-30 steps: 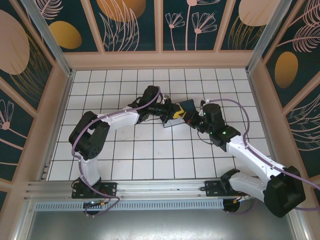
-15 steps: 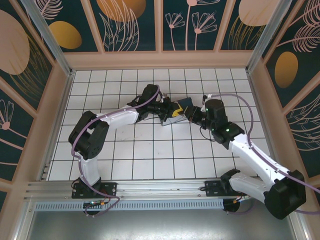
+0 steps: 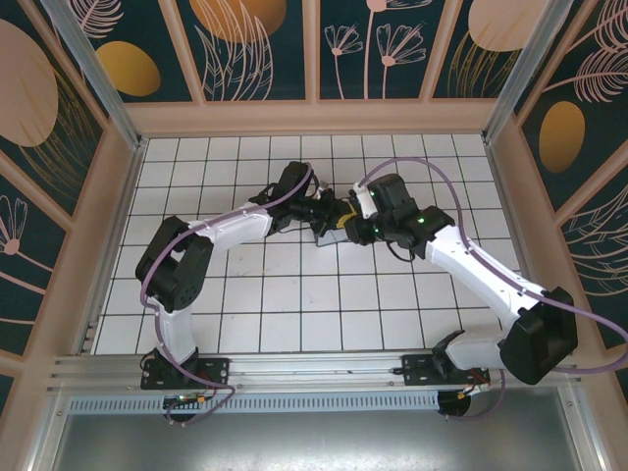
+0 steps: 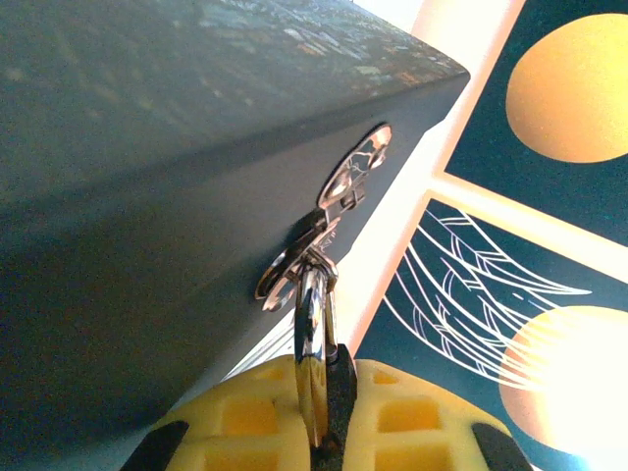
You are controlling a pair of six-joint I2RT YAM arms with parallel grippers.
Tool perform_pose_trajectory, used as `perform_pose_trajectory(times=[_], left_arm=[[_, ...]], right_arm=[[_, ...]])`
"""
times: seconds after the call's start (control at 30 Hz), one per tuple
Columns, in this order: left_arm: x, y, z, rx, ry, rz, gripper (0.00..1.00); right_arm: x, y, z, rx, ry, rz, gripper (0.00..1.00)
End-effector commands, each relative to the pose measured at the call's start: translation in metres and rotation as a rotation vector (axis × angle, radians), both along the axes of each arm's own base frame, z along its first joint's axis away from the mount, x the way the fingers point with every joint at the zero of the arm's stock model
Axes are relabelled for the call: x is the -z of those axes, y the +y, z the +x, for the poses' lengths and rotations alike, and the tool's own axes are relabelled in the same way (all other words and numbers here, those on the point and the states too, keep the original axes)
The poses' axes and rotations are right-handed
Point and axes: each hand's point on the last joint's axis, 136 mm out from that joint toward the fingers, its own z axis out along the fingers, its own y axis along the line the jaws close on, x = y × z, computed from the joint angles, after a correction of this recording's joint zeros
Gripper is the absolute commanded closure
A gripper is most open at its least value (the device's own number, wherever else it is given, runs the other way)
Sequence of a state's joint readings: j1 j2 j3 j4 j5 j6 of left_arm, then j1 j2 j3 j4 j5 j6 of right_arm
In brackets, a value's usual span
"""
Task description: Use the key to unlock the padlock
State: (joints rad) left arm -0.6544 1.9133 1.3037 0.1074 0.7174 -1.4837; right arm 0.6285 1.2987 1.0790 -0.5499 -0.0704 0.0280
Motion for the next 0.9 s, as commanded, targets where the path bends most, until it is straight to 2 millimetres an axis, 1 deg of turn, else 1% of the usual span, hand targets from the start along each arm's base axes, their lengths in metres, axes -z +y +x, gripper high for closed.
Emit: perform_pose_trajectory(times=[0.0,0.07,0.2,0.27,0.47,0.53,0.63,0.77,0.87], left_arm=[[-0.024,-0.008,0.006,0.036,-0.05,-0.056,1.0],[-0.026,-0.009,0.006,0.038,-0.053,-0.058,1.0],[-0.028,-0.009,0.007,0.037,-0.052,-0.063,1.0],[-0.028,-0.009,0.006,0.036,-0.051,-0.065,1.0],[-0.029,-0.008,0.005,0.036,-0.053,-0.066,1.0],[-0.029,-0.007,0.005,0.036,-0.053,-0.065,1.0],[-0.031,-0.008,0.004,0.038,-0.058,-0.069,1.0],[-0.035,-0.008,0.003,0.05,-0.076,-0.074,1.0],[-0.038,-0.007,0.001,0.057,-0.083,-0.074,1.0]], right_arm=[[-0.002,-0.008,-0.001,-0.05,-0.058,-0.134,0.68],[0.002,-0.012,0.003,-0.034,-0.068,-0.179,0.68],[0.008,-0.009,0.006,-0.042,-0.08,-0.215,0.7],[0.011,-0.014,0.01,-0.017,-0.091,-0.249,0.71],[-0.002,-0.016,0.022,0.015,-0.157,-0.258,0.73],[-0.006,-0.012,0.023,0.013,-0.162,-0.244,0.74],[-0.007,-0.006,0.024,0.008,-0.158,-0.211,0.78],[-0.002,-0.002,0.028,0.017,-0.148,-0.206,0.84],[0.0,0.003,0.031,0.008,-0.145,-0.196,0.87]])
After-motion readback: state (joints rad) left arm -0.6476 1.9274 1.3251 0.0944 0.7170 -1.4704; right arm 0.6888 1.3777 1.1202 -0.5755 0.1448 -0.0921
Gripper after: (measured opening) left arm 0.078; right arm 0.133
